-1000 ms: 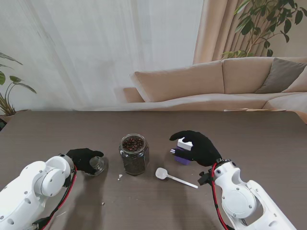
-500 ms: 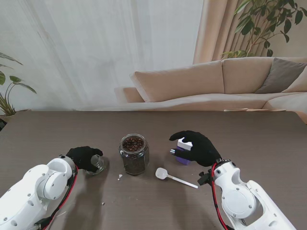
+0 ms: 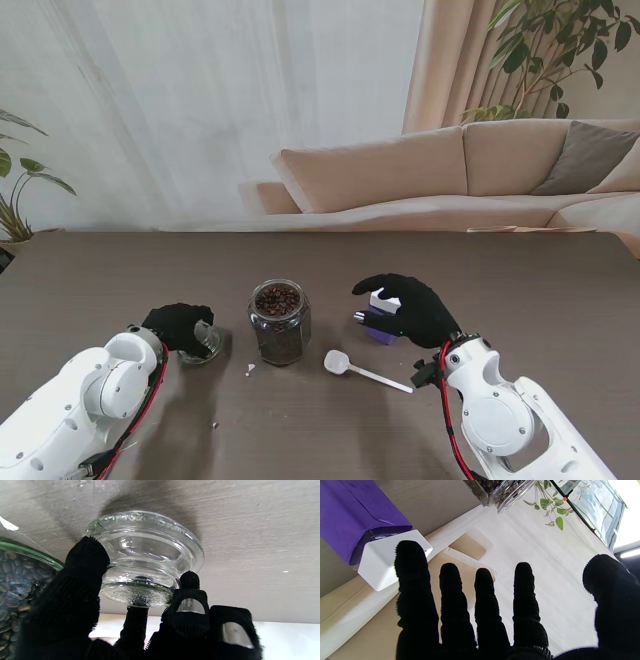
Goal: Portion coffee beans from the glass jar into the coffee jar
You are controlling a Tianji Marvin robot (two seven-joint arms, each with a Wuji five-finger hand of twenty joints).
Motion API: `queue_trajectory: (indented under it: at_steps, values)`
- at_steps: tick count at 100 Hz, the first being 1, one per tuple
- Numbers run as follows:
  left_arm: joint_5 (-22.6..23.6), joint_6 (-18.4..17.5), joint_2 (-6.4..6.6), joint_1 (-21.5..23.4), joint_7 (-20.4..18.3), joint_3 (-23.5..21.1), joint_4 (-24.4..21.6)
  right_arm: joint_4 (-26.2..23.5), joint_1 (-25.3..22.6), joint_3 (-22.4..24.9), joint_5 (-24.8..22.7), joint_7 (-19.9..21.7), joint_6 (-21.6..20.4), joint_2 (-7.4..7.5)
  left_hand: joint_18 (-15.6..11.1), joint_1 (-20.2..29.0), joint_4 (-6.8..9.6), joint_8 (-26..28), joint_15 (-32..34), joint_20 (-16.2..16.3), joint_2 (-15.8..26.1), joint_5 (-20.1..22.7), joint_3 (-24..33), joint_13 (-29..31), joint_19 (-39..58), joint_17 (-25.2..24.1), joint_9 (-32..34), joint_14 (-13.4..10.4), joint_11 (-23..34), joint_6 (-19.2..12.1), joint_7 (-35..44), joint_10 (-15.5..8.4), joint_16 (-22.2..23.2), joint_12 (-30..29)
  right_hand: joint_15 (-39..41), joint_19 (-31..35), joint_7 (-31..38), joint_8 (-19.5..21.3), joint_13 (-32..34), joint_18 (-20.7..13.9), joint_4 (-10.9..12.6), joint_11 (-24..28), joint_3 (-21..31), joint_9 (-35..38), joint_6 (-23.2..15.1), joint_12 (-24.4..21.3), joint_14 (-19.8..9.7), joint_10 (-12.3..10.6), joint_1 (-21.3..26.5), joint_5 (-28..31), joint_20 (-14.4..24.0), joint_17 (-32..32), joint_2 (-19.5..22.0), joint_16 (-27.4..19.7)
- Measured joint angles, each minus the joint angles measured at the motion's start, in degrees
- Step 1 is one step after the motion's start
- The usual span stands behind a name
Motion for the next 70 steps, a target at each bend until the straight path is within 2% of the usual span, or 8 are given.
queue_trajectory:
  at_steps: [34,39,40,45,70]
  values:
    - [-4.01,1.6,-0.89,-0.44,3.29,1.16,1.44,-0.05,-0.06,-0.06,0.91,0.21,0.12,-0.01,1.25,0.1,-0.03,0.9,0.33,0.11,0.0,1.45,-0.05,0.82,0.25,1.28,3.45,0.57,1.94,4.01,1.04,3.66,-0.91,0.4,0.0,0.0,0.0,0.0,0.0,0.0,0.0,-0.01,-0.03,0.0,0.0,0.0,0.02,0.04,0.0,0.0,0.0,0.0,0.03,0.0]
    - [-4.43,1.72,-1.0,-0.43,3.5,1.16,1.52,-0.06,-0.07,-0.1,1.03,0.22,0.12,-0.01,1.27,0.1,-0.13,0.9,0.34,0.12,0.0,1.51,-0.05,1.0,0.26,1.3,3.87,0.59,2.02,4.13,1.09,3.88,-1.29,0.42,0.0,0.0,0.0,0.0,0.0,0.0,0.0,-0.01,-0.03,0.0,0.0,0.0,0.02,0.04,0.0,0.0,0.0,0.0,0.04,0.0]
    - [-4.46,1.73,-1.01,-0.43,3.52,1.16,1.52,-0.06,-0.07,-0.11,1.04,0.23,0.12,-0.01,1.27,0.12,-0.63,0.9,0.34,0.12,0.0,1.51,-0.06,1.01,0.26,1.3,3.93,0.59,2.03,4.14,1.12,3.91,-1.34,0.42,0.0,0.0,0.0,0.0,0.0,0.0,0.0,-0.01,-0.03,0.0,0.0,0.0,0.02,0.04,0.0,0.0,0.0,0.0,0.04,0.0]
    - [-4.47,1.76,-1.08,-0.37,3.62,1.13,1.52,-0.07,-0.08,-0.13,1.11,0.25,0.12,-0.01,1.29,0.14,-1.18,0.9,0.44,0.12,0.0,1.51,-0.06,1.07,0.26,1.31,4.08,0.59,2.17,4.17,1.36,3.99,-1.46,0.42,0.0,0.0,0.0,0.0,0.0,0.0,0.0,-0.01,-0.04,0.0,0.0,0.0,0.02,0.05,0.0,0.0,0.0,0.0,0.25,0.0]
    - [-5.71,1.03,-1.58,0.34,6.42,0.65,2.21,-0.12,-0.19,-0.18,1.47,0.53,0.12,-0.01,1.48,0.18,-1.25,-0.08,1.22,0.13,-0.1,2.22,-0.08,2.26,0.35,1.42,5.46,0.65,2.8,4.31,1.92,4.67,-2.05,0.44,0.0,0.0,-0.01,0.01,0.0,0.0,0.0,-0.01,-0.05,0.0,0.0,0.0,0.02,0.07,0.0,0.0,0.0,0.0,1.02,0.0]
